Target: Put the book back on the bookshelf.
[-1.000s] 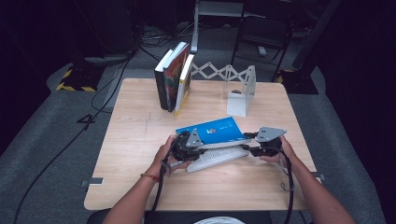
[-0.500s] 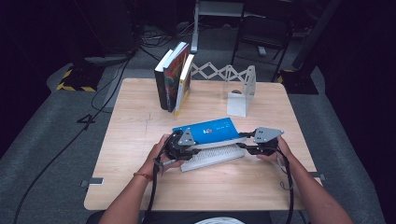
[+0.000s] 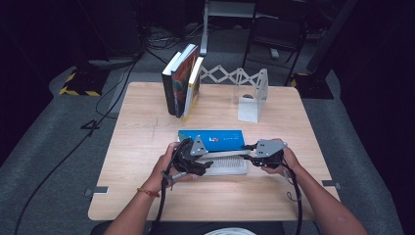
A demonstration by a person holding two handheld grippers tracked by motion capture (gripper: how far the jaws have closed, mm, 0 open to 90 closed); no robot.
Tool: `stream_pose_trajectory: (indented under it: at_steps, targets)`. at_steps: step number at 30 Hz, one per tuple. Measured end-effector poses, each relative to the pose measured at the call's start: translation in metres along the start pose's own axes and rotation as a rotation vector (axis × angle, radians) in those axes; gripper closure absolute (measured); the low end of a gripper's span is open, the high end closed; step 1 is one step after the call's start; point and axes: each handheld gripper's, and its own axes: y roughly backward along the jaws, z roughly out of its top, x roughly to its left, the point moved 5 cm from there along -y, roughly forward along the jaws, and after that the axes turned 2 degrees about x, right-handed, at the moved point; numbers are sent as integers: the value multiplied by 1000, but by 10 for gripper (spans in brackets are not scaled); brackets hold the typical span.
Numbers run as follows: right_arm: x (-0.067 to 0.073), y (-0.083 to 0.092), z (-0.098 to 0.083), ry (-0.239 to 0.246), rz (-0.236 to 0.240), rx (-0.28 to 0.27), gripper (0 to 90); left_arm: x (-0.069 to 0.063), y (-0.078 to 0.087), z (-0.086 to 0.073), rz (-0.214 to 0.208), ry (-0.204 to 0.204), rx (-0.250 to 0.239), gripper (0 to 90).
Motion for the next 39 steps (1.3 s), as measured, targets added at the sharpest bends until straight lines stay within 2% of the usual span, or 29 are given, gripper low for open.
stream_pose_trajectory:
  at_steps: [4,7,9,11,13,15,18,19,21,22,23,25,26,30,33,35,37,39]
  targets:
    - [7,-4,8,3,13,2,715,-2,-12,5,22,9,15,366]
    - [9,-6,12,4,20,-3,721,-4,-21,6,21,12,26,366]
    - [11,-6,13,4,20,-1,722,-6,-26,7,47,6,25,372]
    - [12,-7,14,1,21,-1,722,-7,-30,7,67,19,2,429]
    - [13,-7,15,3,22,1,721,-8,-34,6,86,1,17,486]
    - [14,-8,16,8,21,5,719,-7,-35,4,92,8,11,559]
    - [15,-8,16,4,23,-2,706,-6,-35,3,75,-5,6,611]
    - [13,-9,15,-27,55,-37,659,-6,-36,2,66,-13,8,629]
    - [11,-9,13,-32,64,-51,634,-6,-37,0,54,-23,16,643]
    - [9,-10,10,-33,67,-63,620,-5,-38,-1,43,-14,4,650]
    - [1,-14,-1,-77,87,-66,603,-4,-37,-1,36,-6,-2,653]
    - [-4,-16,-6,-118,98,-81,588,-3,-35,-1,31,0,-17,654]
    - [-4,-16,-6,-118,98,-81,588,-3,-35,-1,31,0,-17,654]
    - [-3,-16,-6,-62,81,-81,646,-2,-34,-3,12,5,-29,653]
    - [-2,-15,-4,-53,74,-75,663,-1,-32,-4,-6,6,-36,647]
    - [2,-12,0,-37,65,-64,681,0,-29,-3,-27,28,-60,629]
    - [6,-9,5,-27,65,-63,697,1,-26,-1,-69,55,-76,594]
    - [11,-5,12,-17,67,-73,713,0,-24,1,-65,50,-75,580]
